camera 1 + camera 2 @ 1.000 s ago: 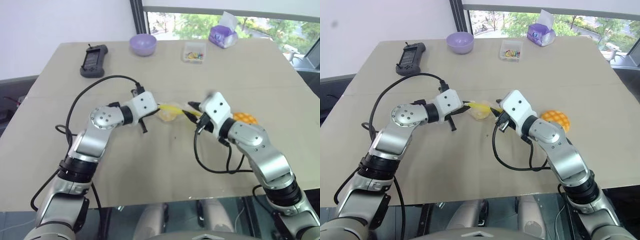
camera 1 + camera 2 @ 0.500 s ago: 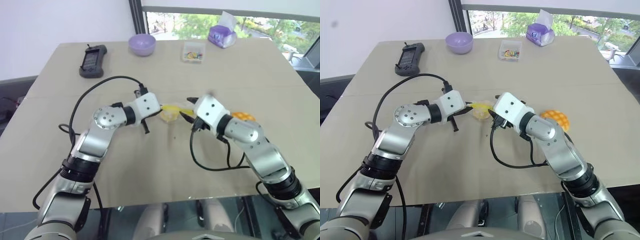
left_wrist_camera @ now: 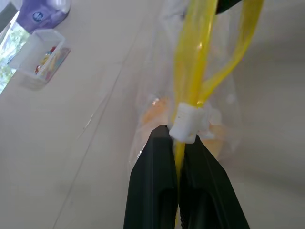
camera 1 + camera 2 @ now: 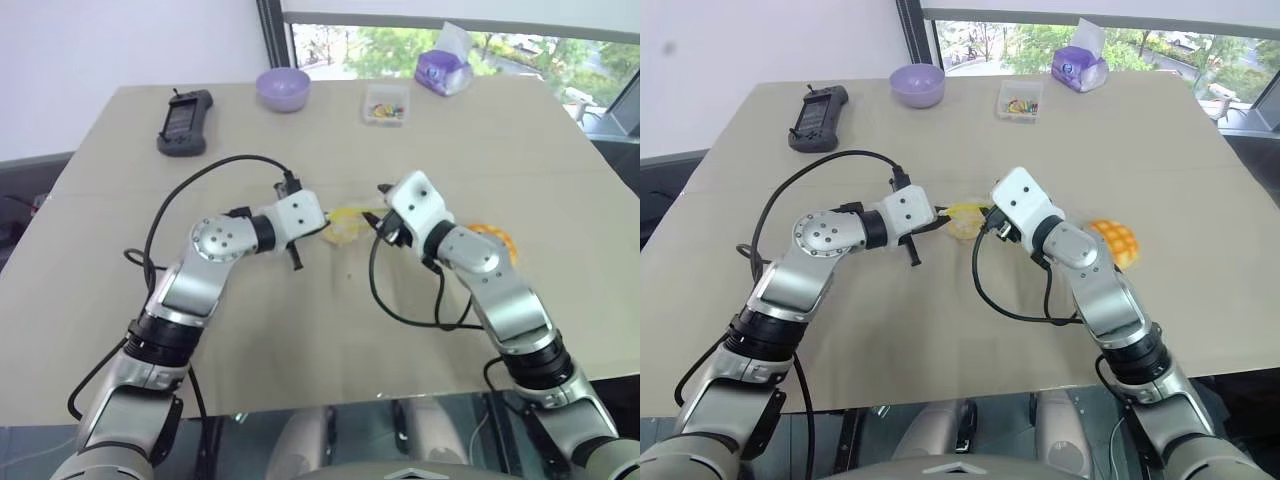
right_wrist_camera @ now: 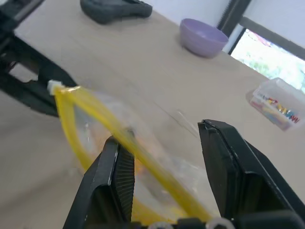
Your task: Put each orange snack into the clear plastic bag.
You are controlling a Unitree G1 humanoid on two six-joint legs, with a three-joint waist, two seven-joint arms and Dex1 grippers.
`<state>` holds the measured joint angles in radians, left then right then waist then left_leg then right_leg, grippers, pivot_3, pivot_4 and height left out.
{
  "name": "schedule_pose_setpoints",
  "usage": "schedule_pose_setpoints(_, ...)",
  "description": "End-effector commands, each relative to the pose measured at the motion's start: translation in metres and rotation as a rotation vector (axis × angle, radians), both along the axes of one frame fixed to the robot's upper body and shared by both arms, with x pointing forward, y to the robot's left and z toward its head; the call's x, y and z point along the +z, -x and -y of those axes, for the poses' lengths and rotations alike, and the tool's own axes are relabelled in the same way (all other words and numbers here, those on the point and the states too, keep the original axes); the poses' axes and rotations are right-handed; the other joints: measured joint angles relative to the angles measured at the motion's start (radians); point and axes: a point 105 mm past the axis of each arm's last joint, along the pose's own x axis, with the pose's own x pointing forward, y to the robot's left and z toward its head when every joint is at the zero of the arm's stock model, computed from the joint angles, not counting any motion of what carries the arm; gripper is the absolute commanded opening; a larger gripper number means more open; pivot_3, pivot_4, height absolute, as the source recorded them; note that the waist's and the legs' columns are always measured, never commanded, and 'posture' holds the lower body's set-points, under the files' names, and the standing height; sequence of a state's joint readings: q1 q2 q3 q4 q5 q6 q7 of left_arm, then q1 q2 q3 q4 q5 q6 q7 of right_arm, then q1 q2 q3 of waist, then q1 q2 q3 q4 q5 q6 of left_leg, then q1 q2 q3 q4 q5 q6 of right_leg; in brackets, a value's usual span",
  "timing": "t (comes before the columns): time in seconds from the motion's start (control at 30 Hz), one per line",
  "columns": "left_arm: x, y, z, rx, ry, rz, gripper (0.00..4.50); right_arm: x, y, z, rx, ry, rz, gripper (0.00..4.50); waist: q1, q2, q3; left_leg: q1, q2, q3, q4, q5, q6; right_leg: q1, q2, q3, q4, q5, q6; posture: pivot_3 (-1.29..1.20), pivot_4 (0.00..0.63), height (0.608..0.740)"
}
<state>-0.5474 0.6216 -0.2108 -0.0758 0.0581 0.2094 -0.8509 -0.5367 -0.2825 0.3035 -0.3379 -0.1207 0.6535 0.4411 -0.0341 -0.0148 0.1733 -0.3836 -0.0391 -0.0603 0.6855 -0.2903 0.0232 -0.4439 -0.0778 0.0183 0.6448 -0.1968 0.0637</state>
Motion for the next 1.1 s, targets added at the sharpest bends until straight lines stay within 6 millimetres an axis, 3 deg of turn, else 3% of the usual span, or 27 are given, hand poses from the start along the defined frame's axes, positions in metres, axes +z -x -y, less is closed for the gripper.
schedule_pose_setpoints(0.03,0.010,0.005,0.008,-0.043,-0.002,0.060,0.00,-0.004,-0.004,0.011,-0.042,0.102,0.037,2.31,0.002,0.000,0.000,0.000,0.000,0.000,0.000,0.000,0.000,0.000,0.000,0.000,0.000,0.000,0.000,0.00,0.150,0.740)
schedule_pose_setpoints(0.13,0.010,0.004,0.009,-0.045,-0.001,0.065,0.00,-0.028,0.004,0.018,0.013,0.275,0.016,2.31,0.003,0.000,0.000,0.000,-0.001,0.000,0.000,0.000,0.000,0.000,0.000,0.000,-0.001,0.000,0.000,0.00,0.150,0.740)
schedule_pose_setpoints(0.23,0.009,0.003,0.010,-0.046,-0.002,0.068,0.00,-0.035,0.005,0.026,0.013,0.334,0.013,2.31,-0.001,0.000,0.000,0.000,0.000,0.000,-0.001,0.000,0.000,0.000,0.000,0.000,-0.001,0.000,0.000,0.00,0.150,0.740)
schedule_pose_setpoints(0.4,0.007,0.003,0.012,-0.046,0.001,0.071,0.00,-0.007,-0.009,0.024,-0.051,0.214,0.086,2.31,-0.008,0.000,0.000,0.000,0.000,0.001,0.000,-0.001,0.001,0.000,0.000,0.000,0.000,0.000,0.000,0.00,0.150,0.740)
schedule_pose_setpoints(0.53,0.008,-0.002,0.010,-0.023,0.008,0.077,0.00,-0.042,0.001,0.034,0.013,0.418,0.026,2.31,0.005,0.000,0.000,0.000,0.000,0.000,0.000,0.000,0.001,0.000,0.000,-0.001,0.000,0.000,0.000,0.00,0.150,0.740)
schedule_pose_setpoints(0.6,0.008,-0.004,0.008,-0.009,0.007,0.078,0.00,-0.050,0.004,0.042,0.011,0.465,0.026,2.31,0.015,-0.001,0.000,0.000,0.000,0.000,0.000,0.000,0.000,0.000,0.000,-0.001,-0.002,0.000,0.000,0.00,0.150,0.740)
schedule_pose_setpoints(0.7,0.007,-0.006,0.006,0.010,0.005,0.082,0.00,-0.026,-0.011,0.049,-0.064,0.429,0.117,2.31,0.010,-0.001,0.000,-0.002,0.000,0.002,0.000,0.000,0.001,-0.001,0.000,0.001,-0.002,0.000,0.000,0.00,0.150,0.740)
schedule_pose_setpoints(0.87,0.007,-0.010,0.005,0.035,0.008,0.077,0.00,-0.027,-0.016,0.067,-0.097,0.538,0.162,2.31,0.012,-0.001,0.000,0.000,0.000,0.001,0.000,0.000,0.001,0.000,0.000,0.000,-0.001,0.000,0.000,0.00,0.150,0.740)
schedule_pose_setpoints(1.0,0.007,-0.014,0.004,0.057,0.017,0.067,0.00,-0.006,-0.002,0.057,-0.045,0.301,0.132,2.31,0.017,-0.001,0.000,-0.001,0.000,0.001,0.000,0.000,0.001,0.000,0.000,0.000,-0.002,0.000,0.000,0.00,0.150,0.740)
schedule_pose_setpoints(1.1,0.007,-0.016,0.003,0.075,0.021,0.061,0.00,0.004,0.007,0.056,-0.025,0.215,0.124,2.31,0.018,-0.001,0.000,-0.001,0.000,0.001,0.000,0.000,0.001,0.000,0.000,0.000,-0.002,0.000,0.000,0.00,0.150,0.740)
